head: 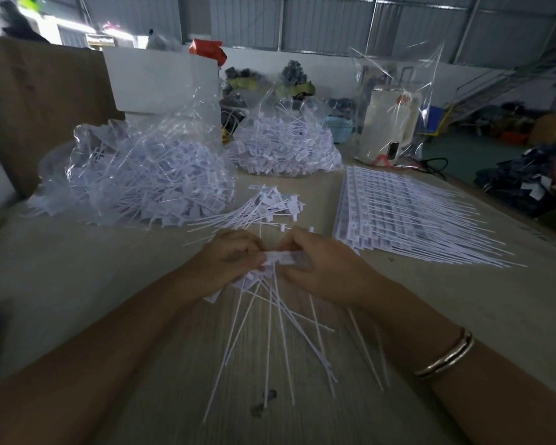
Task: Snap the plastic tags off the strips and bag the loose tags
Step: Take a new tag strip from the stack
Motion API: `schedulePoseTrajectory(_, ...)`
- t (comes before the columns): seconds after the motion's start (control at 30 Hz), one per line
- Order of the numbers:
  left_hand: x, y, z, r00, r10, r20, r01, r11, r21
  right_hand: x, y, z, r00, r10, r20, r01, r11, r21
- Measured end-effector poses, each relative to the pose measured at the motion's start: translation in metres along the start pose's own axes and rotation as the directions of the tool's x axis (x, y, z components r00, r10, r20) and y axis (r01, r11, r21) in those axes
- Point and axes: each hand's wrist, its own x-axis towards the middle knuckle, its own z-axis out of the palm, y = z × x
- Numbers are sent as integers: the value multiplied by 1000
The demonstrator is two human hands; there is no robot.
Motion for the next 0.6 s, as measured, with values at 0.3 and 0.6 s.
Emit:
schedulePoseTrajectory(0.3,-3,3,-3,1000,-24,-13,24,999,-39,-2,29,-11,984,178,-22,-174,978,116)
schedulePoseTrajectory(0.6,0,7,2,999,-31,-39,26,991,-129,4,3,4,998,12,-63,-10,999,36)
